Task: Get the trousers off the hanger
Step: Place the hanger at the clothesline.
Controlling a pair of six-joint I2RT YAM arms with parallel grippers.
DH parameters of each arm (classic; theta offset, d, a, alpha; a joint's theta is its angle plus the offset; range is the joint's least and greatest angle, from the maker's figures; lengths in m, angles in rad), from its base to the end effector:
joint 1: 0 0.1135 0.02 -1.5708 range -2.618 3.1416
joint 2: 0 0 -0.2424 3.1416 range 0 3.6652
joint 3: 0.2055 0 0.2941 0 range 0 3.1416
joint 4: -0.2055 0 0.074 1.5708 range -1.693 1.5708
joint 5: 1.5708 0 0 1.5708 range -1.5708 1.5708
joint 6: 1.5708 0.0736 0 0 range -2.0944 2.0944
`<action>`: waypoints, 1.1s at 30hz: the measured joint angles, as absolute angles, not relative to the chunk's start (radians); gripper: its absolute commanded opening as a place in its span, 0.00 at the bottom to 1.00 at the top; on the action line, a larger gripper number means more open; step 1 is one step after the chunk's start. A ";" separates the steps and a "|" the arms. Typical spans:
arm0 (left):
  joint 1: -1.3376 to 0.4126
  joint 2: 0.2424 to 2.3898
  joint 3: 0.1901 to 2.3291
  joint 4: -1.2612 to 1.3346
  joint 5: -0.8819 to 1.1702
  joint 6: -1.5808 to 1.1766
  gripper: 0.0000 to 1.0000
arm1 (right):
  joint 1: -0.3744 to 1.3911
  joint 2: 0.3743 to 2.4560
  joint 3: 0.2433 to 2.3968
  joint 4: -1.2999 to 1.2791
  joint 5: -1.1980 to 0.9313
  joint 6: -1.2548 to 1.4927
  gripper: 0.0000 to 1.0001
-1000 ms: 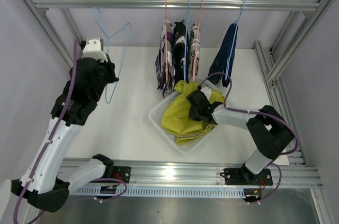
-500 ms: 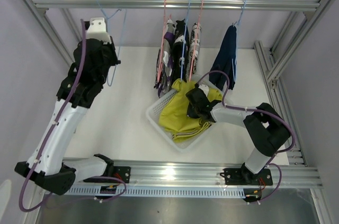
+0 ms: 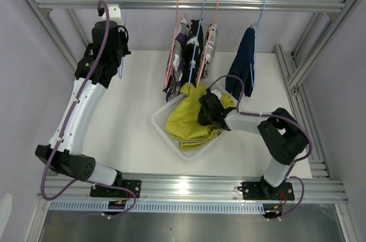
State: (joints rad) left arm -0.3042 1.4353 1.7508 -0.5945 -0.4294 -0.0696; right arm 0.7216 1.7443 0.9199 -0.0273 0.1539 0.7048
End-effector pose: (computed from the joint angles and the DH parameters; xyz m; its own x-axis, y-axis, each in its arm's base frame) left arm 0.3696 -0.0839 0.4613 -0.2545 0.0136 -0.9670 -0.1275 0.9907 0.0475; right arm 0.3063 0.2545 0.0712 -0.8041 0.1453 -0.5765 -0.0735 0.9379 0.3389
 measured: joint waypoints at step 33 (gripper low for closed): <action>-0.258 1.380 1.610 -0.608 -0.363 -0.089 0.34 | 0.736 1.758 0.922 0.012 0.131 0.702 0.00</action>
State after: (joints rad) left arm -0.2577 1.3800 1.6104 -0.6079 -0.3626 -0.0891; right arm 0.7364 1.7576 0.9222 0.0120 0.1307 0.7021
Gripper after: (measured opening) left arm 0.244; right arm 0.003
